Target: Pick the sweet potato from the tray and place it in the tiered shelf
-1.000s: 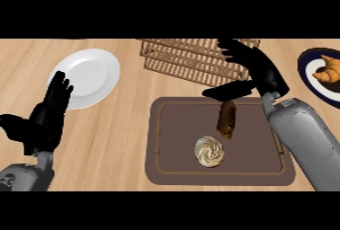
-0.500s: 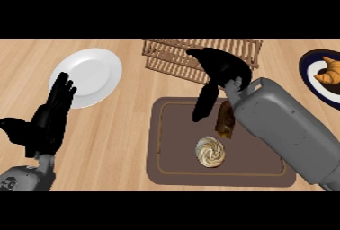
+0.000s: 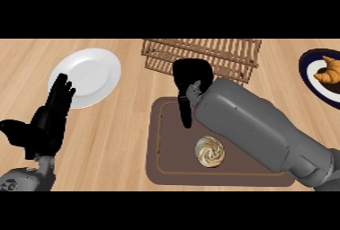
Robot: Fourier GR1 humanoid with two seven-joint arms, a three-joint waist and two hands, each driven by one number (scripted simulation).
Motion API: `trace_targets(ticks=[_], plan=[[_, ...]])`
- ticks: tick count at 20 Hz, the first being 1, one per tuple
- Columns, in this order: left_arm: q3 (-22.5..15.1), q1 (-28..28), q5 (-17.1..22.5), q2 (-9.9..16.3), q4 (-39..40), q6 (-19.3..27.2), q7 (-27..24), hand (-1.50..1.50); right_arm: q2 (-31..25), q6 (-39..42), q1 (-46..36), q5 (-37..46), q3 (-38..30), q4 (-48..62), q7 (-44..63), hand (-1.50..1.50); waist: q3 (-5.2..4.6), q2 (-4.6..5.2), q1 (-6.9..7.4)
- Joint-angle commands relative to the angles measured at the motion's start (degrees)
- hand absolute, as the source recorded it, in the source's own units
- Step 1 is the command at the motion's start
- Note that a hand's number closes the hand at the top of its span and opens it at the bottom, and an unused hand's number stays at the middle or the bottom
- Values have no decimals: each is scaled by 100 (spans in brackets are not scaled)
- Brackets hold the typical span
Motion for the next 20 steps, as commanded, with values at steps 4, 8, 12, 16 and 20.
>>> trace_targets(ticks=[4, 8, 12, 16, 20], plan=[[156, 6, -3, 4, 22, -46, -82, 0, 505, 660, -225, 427, 669, 953, 825, -150, 6, 5, -62], [44, 24, -75, -82, -116, 68, 125, 0, 528, 1085, -259, 483, 921, 1333, 935, -150, 7, -12, -110], [118, 96, -84, -142, 34, 61, 51, 0, 534, 1087, -246, 606, 962, 1457, 1063, -150, 8, -21, -179], [261, 142, -72, -29, -148, -57, 141, 0, 588, 833, -30, 843, 837, 1420, 991, -150, 13, -16, -170], [313, 412, -125, -171, -130, -69, -129, 0, 187, 894, 455, 1010, 825, 858, 821, -150, 13, -34, -226]])
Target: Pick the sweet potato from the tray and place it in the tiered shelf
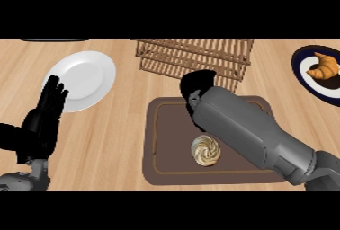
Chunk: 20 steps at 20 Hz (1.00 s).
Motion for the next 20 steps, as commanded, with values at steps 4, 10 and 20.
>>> trace_targets(ticks=[4, 10, 20], plan=[[200, 22, -24, -21, 173, -157, -79, 0, -263, 534, 424, 197, -207, -530, 813, -150, 0, -7, -61], [156, 43, -139, -265, 260, -270, -319, 0, -180, 89, 810, 853, -304, -164, 253, -150, 1, 28, 23], [280, 338, -382, -237, -415, -336, 162, 0, -524, 492, 1571, 1519, -854, -1029, -127, -150, 4, 14, 26]])
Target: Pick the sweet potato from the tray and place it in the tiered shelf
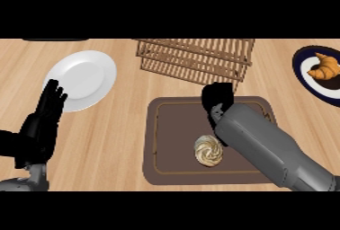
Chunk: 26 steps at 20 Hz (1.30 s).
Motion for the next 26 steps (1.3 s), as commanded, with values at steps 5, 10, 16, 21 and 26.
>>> trace_targets(ticks=[5, 10, 16, 21, 26], plan=[[-68, -250, -269, -255, 93, -28, 95, 0, 314, -127, 335, 748, -303, 624, 68, -150, 7, 28, 26], [61, 239, -234, -153, -433, -152, 225, 0, 15, 583, 807, 687, -461, -207, 109, 150, 6, -3, -6], [124, -272, -286, -330, 49, -228, 232, 0, 768, -176, 593, 1468, -399, 417, -205, 150, 7, 26, 20], [103, -255, -264, -291, 116, -242, 120, 0, 1563, -2036, 612, 1061, -1170, -126, 1320, 150, 14, 24, 176], [-154, -422, -491, -550, 279, -96, 26, 0, 1585, -3313, 733, 925, -453, -483, 1841, 150, 8, 70, 344]])
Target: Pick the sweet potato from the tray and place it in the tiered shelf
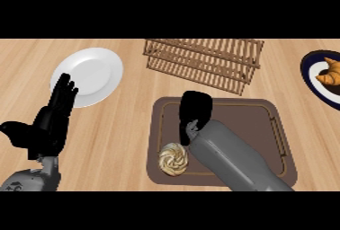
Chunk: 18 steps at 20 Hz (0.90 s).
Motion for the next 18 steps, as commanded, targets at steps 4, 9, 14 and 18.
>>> trace_targets(ticks=[4, 9, 14, 18], plan=[[-197, -357, -162, -160, 108, 70, 113, 0, 281, -1767, -476, -612, 430, -463, 1386, 150, 26, 52, 218], [32, -86, 73, 72, 60, -212, 38, 0, 285, -2440, -1181, -346, 155, -753, 1611, 150, 17, -17, 193], [-49, -81, -49, -84, 55, -16, 75, 0, 286, -2923, -1878, 343, -375, -878, 1852, 150, 14, -56, 51], [59, -183, -65, 4, 108, 12, 185, 0, 286, -2684, -2382, 932, -668, -744, 2161, 150, 5, -109, -81]])
